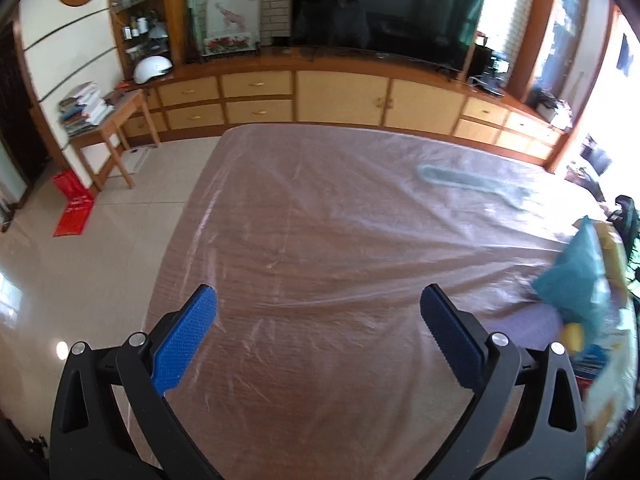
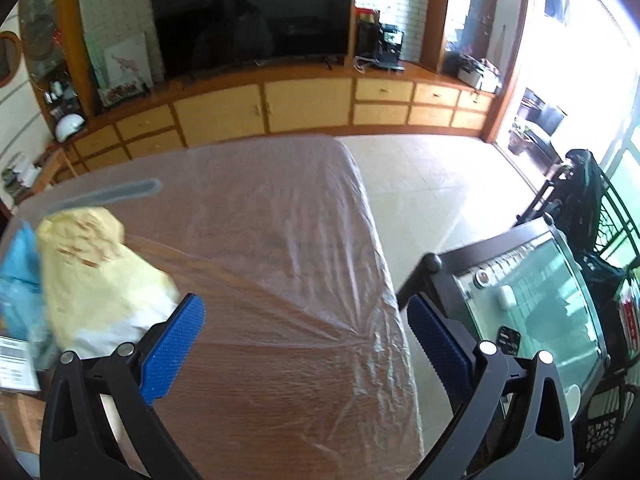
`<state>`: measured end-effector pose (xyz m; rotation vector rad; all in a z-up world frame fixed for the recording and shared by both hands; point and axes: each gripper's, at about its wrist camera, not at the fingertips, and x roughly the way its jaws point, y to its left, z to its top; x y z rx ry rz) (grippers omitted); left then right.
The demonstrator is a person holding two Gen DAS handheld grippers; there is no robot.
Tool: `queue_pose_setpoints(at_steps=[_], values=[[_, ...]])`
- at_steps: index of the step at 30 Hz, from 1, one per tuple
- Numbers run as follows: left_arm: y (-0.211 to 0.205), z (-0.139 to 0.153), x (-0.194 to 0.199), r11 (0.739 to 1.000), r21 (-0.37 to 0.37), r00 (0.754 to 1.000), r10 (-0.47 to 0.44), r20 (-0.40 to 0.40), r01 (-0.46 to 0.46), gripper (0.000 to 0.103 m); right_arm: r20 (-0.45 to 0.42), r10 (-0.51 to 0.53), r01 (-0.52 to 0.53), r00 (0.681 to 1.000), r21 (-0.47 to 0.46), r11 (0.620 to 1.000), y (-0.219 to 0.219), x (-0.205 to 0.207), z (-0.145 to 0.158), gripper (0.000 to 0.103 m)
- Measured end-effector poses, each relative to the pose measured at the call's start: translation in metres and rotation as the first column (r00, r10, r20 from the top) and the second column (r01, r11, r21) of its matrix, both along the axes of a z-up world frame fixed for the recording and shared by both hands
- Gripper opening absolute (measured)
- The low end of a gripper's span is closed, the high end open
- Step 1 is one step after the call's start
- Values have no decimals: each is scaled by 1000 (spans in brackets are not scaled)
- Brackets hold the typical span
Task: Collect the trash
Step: 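Grasp the yellow paper bag with the right tool while the left tool grasps the lavender roller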
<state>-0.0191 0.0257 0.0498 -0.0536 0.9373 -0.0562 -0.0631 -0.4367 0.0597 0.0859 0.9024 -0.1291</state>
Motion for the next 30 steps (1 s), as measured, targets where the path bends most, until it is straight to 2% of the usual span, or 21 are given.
queue_pose_setpoints(at_steps=[4,7,9,14,16,19,22,26,28,30], values=[[-39,15,-17,992,-43,993,-117,-16,116,101,54,95,-96,994,3,995,32,2,28,99],[-70,15,-21,979,-89,981,-186,-54,181,101,46,197,-198,979,17,980,63,14,32,99],[-85,14,-20,974,-105,976,-208,-64,201,101,22,276,-276,961,-10,961,85,22,30,99],[-101,6,-14,966,-170,969,-218,-119,196,101,-45,388,-390,921,-61,919,120,37,21,99],[-106,1,-14,971,-140,968,-213,-132,194,101,-61,412,-415,909,-68,907,128,42,18,99],[-113,-5,-17,976,-117,967,-202,-153,185,101,-96,444,-454,891,-129,882,142,45,11,99],[-107,-7,-12,977,-131,969,-190,-157,170,101,-141,461,-482,876,-211,851,151,50,3,99],[-103,-13,-3,978,-140,965,-177,-194,152,101,-181,480,-512,858,-246,823,162,57,-4,99],[-100,-18,-1,979,-151,960,-169,-222,138,101,-205,485,-525,850,-256,812,167,60,-8,96],[-96,-22,-1,978,-172,960,-160,-229,121,101,-227,488,-536,843,-264,802,170,61,-12,89]])
